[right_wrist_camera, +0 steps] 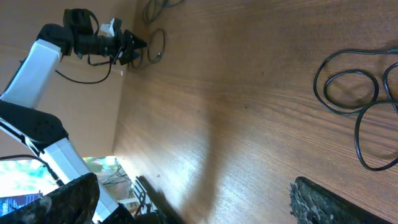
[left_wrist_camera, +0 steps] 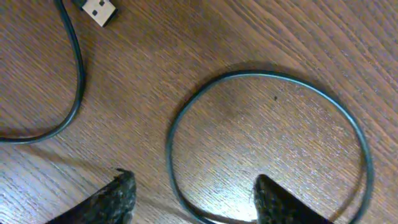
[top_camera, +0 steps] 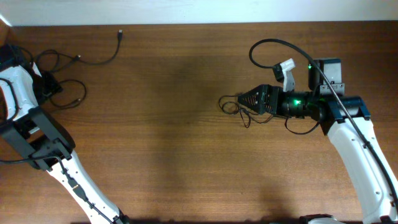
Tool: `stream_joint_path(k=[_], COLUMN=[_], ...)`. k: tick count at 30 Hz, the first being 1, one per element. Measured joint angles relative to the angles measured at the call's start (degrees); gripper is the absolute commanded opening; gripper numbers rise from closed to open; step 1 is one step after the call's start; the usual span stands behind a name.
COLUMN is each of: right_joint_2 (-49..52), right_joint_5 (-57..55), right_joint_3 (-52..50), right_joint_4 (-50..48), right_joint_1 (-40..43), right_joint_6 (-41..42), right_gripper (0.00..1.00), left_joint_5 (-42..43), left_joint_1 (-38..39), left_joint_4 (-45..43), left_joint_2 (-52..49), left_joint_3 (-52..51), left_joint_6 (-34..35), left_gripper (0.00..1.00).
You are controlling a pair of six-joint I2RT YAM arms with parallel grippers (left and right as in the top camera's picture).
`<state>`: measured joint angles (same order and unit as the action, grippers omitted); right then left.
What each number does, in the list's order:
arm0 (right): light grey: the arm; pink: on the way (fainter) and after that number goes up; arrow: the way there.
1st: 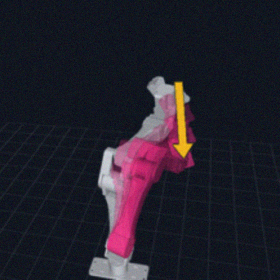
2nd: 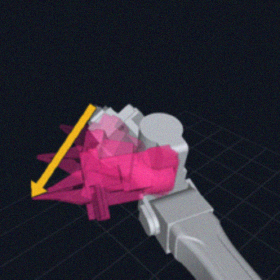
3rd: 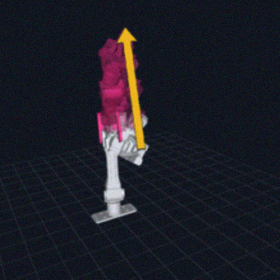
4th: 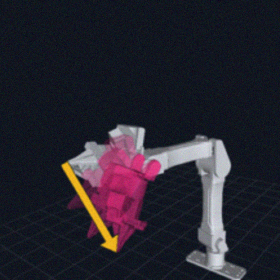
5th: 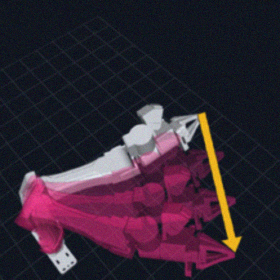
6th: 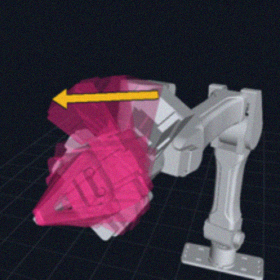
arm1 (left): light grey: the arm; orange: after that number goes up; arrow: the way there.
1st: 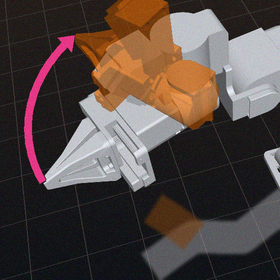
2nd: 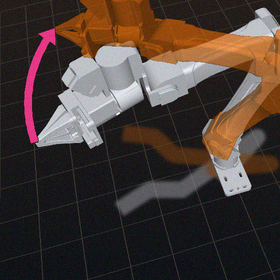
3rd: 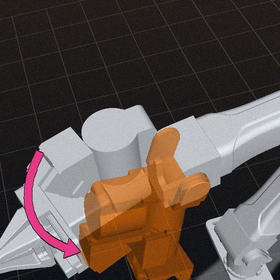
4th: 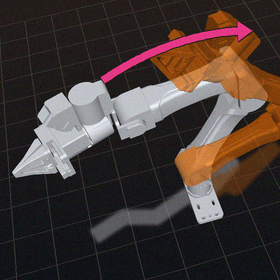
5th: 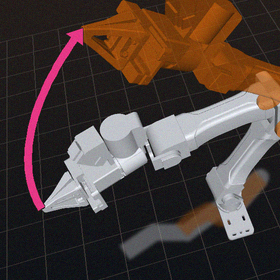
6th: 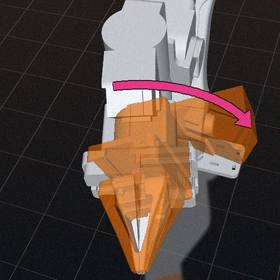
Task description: Untangle cables
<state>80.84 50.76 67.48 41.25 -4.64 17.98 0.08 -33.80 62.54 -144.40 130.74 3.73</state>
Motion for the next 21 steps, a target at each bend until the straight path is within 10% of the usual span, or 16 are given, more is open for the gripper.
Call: stream_joint_path(k=[10, 21], right_joint_2=[0.00, 0.00], right_joint_5=[0.00, 0.02], right_joint_3=[0.00, 0.00], right_joint_4=[0.39, 2.10], right_joint_1=[0.00, 0.00], right_joint_6=[0.02, 0.00], right_gripper=[0.98, 0.98], left_joint_5=[3.87, 26.73], left_joint_1=[-0.09, 8.20], left_joint_4=[0.35, 12.00], left_joint_2=[5.11, 27.10], left_joint_3=[0.85, 3.13], left_joint_6=[-0.44, -2.91], left_gripper=[1.00, 0.99])
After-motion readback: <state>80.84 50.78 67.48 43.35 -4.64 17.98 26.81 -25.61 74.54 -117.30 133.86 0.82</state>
